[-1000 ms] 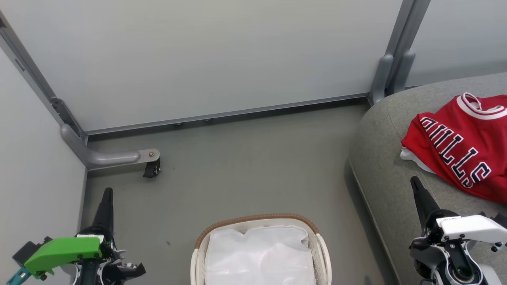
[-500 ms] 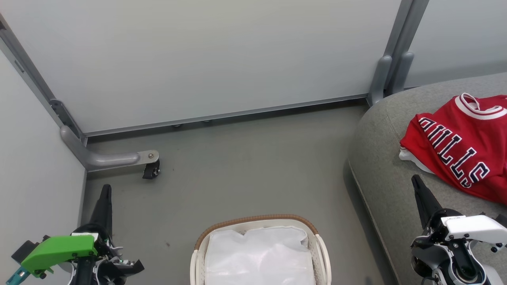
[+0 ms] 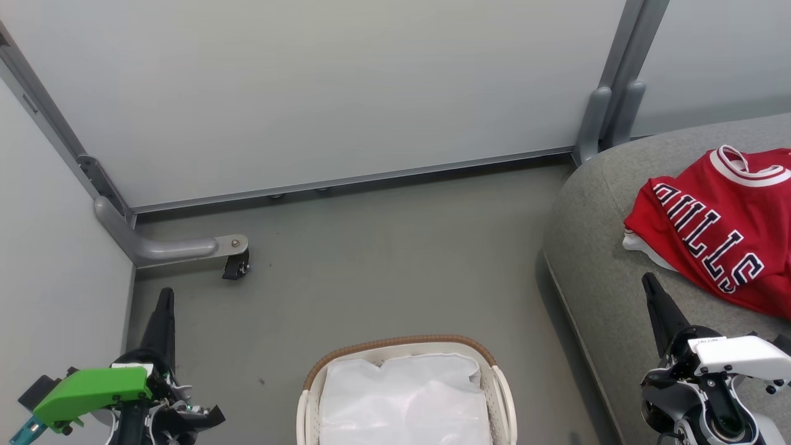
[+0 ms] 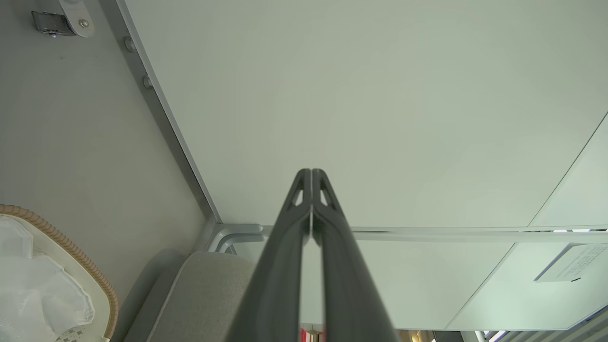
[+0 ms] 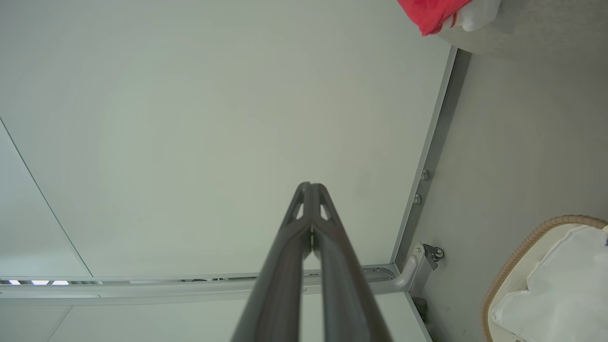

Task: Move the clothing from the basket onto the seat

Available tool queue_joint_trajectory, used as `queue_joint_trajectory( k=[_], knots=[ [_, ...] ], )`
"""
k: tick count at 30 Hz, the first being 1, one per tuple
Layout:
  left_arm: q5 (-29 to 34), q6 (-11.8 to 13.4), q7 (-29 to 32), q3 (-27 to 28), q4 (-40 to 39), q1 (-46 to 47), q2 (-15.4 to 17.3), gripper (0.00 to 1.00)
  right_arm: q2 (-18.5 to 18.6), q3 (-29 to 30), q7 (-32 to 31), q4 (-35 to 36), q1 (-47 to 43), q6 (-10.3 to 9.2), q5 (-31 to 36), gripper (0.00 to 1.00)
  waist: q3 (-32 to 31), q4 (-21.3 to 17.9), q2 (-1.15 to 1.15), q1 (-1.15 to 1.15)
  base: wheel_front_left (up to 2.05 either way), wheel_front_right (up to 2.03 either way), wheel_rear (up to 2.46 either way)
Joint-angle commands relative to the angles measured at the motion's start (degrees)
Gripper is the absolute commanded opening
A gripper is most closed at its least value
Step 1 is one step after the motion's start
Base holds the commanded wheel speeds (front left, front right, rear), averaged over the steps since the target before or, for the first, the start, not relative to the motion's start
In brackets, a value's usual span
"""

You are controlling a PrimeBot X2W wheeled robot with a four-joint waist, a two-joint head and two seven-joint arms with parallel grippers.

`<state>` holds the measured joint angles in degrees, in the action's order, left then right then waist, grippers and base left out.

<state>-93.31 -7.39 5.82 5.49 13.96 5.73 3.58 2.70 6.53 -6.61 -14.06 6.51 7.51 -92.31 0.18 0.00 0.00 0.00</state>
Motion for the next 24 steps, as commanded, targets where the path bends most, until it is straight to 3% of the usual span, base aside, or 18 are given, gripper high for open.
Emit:
queue_joint_trajectory(
  k=[1,24],
  knots=[
    [0.2,-0.2,0.1,0.2,0.0,0.8,0.1,0.0,0.3,0.1,-0.1,0.2,-0.6,-0.03,-0.2,0.0,0.0,0.0,0.0,0.0,0.0,0.0,0.0],
    [0.5,-0.2,0.3,0.5,0.0,0.7,-0.1,0.0,0.3,0.1,-0.1,0.2,-0.6,-0.03,-0.2,0.0,0.0,0.0,0.0,0.0,0.0,0.0,0.0]
  ],
)
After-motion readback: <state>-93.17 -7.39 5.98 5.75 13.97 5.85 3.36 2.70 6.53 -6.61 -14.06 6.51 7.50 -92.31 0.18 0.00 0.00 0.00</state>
